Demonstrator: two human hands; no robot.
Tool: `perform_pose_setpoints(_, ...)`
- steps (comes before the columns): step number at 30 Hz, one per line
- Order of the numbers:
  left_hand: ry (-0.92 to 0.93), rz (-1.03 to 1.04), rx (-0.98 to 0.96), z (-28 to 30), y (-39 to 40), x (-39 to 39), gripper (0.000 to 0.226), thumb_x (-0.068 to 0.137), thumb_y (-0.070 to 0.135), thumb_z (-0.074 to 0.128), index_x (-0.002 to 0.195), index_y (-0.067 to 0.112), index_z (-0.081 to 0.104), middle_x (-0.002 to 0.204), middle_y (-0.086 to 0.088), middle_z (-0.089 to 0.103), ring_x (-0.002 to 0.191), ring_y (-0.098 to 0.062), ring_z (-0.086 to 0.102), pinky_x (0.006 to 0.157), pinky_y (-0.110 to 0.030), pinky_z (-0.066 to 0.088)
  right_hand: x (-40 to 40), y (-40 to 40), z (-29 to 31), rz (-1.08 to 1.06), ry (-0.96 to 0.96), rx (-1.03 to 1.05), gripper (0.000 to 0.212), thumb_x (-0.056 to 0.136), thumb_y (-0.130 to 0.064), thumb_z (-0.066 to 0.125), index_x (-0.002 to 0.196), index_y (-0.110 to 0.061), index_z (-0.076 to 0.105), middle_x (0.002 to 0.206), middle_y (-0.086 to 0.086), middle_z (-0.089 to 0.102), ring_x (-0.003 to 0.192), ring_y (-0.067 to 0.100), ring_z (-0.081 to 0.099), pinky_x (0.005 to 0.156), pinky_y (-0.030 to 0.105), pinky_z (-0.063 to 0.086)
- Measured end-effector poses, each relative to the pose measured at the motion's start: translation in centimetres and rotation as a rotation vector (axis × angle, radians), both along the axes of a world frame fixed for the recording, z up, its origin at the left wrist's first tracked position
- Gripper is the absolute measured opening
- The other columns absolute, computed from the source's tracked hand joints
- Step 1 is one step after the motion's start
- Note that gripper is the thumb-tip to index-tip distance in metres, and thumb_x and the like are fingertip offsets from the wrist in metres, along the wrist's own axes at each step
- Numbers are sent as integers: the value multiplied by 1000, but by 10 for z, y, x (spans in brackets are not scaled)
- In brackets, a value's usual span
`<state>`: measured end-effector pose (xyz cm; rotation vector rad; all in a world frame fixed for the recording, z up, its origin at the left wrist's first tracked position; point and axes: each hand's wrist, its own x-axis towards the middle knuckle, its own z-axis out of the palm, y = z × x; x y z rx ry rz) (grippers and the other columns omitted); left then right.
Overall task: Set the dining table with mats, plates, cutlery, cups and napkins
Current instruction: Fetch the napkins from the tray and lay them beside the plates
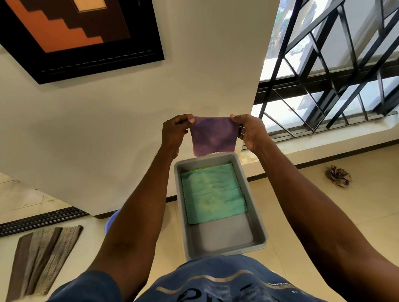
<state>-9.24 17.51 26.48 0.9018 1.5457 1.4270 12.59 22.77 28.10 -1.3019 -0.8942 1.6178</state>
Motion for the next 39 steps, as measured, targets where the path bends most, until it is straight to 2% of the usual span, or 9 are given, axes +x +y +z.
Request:
perform_pose_setpoints(3,-23,-13,20,1,0,0,15,85,13,73,100,16,74,99,1,74,96,-14,66,82,-31,52,-1,1,1,15,-13,24,6,79,-7,73,81,-10,68,87,6,68,90,24,61,80,35,53)
perform_pose_setpoints(9,6,-16,12,0,0,-3,20,86,6,71,105,13,71,94,2,72,89,-13,64,77,-28,50,1,2,1,-22,-22,25,14,83,-4,67,92,-14,67,88,3,66,89,21,58,81,35,50)
perform_pose_setpoints(14,165,23,25,-4,3,1,17,89,3,66,105,3,71,89,-3,69,74,-6,59,67,-17,47,2,3,0,-33,-69,73,12,88,-1,64,93,-11,68,94,6,67,94,21,63,87,33,55)
perform_pose_setpoints(16,256,31,52,-4,3,3,16,90,3,64,104,2,71,93,-6,70,77,-8,60,68,-13,46,4,3,0,-6,-90,111,14,85,2,66,93,-8,67,95,8,67,95,22,64,88,34,56)
perform_pose_setpoints(21,459,33,99,-9,6,1,15,92,6,61,101,5,73,99,-7,72,93,-18,65,86,-27,50,3,4,-2,72,-295,216,20,84,3,66,100,-8,65,93,6,67,92,19,64,81,30,55)
perform_pose_setpoints(24,546,52,136,-10,6,4,13,94,9,61,100,7,71,99,-2,65,93,-15,58,82,-18,46,0,2,-3,76,-489,309,8,89,-4,64,95,-9,65,92,7,68,85,17,63,73,26,52)
perform_pose_setpoints(27,495,73,165,-7,5,6,9,94,9,60,98,7,68,101,-2,62,93,-12,56,76,-11,42,-1,2,-5,67,-547,369,3,92,-11,62,90,-11,64,89,8,67,81,17,61,73,29,51)
perform_pose_setpoints(34,226,8,87,0,8,5,5,98,15,52,99,16,57,97,1,63,87,-15,59,79,-31,51,-3,5,-1,85,-492,361,24,100,-32,50,99,-9,58,94,5,60,85,15,55,77,32,45)
perform_pose_setpoints(39,101,52,61,3,2,15,4,99,20,52,96,22,54,91,0,61,70,-10,51,54,-22,42,-11,3,-8,71,-491,310,33,102,-42,43,114,-12,53,110,5,58,101,20,56,79,31,44)
